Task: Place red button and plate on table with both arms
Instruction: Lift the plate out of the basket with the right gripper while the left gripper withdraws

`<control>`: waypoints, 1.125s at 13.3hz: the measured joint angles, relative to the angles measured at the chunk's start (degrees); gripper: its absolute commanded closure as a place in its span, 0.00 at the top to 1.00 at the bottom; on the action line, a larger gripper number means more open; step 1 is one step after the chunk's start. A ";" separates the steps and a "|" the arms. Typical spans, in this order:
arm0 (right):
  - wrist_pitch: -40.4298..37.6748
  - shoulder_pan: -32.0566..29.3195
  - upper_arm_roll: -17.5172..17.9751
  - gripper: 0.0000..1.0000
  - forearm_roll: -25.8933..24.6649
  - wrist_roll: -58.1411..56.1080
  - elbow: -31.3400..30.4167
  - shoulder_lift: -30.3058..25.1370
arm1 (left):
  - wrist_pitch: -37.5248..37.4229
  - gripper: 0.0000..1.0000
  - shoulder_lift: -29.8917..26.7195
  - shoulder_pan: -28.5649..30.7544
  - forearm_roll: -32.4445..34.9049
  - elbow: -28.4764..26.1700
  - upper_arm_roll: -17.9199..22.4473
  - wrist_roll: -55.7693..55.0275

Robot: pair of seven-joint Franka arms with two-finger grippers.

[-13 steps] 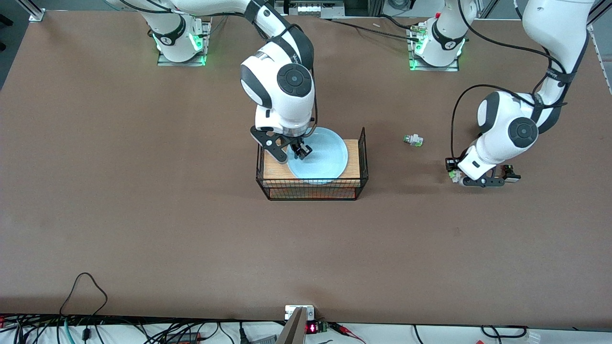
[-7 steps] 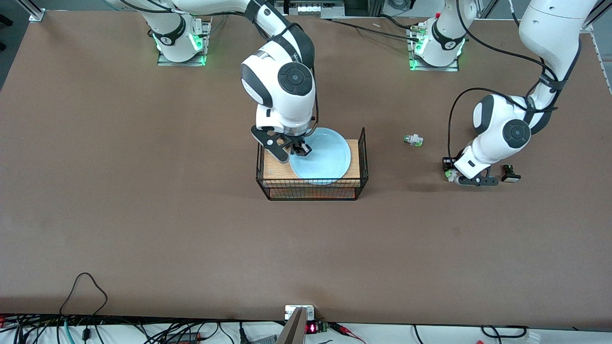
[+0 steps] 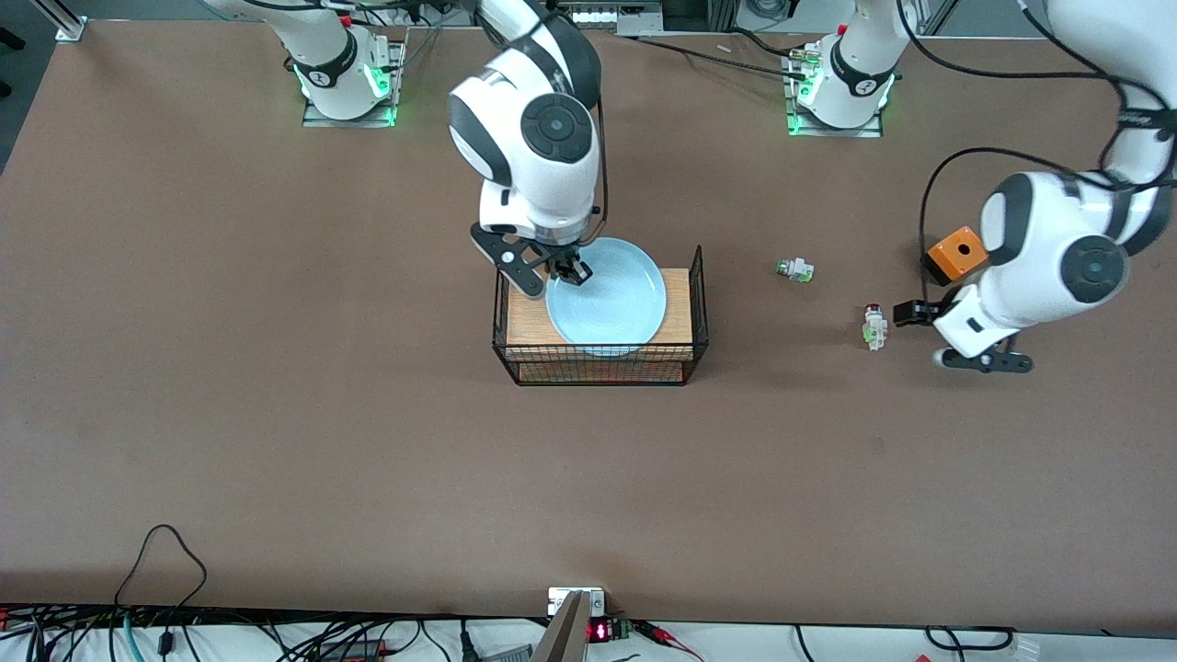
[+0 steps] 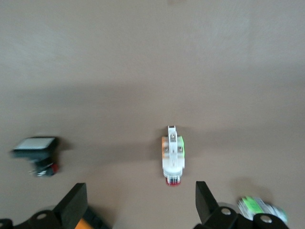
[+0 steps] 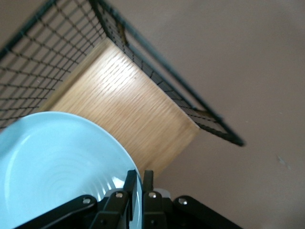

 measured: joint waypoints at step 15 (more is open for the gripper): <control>-17.21 -9.95 -0.45 0.00 13.55 -0.14 6.95 -8.62 | -30.91 1.00 -5.79 -10.12 -2.55 32.77 2.33 0.10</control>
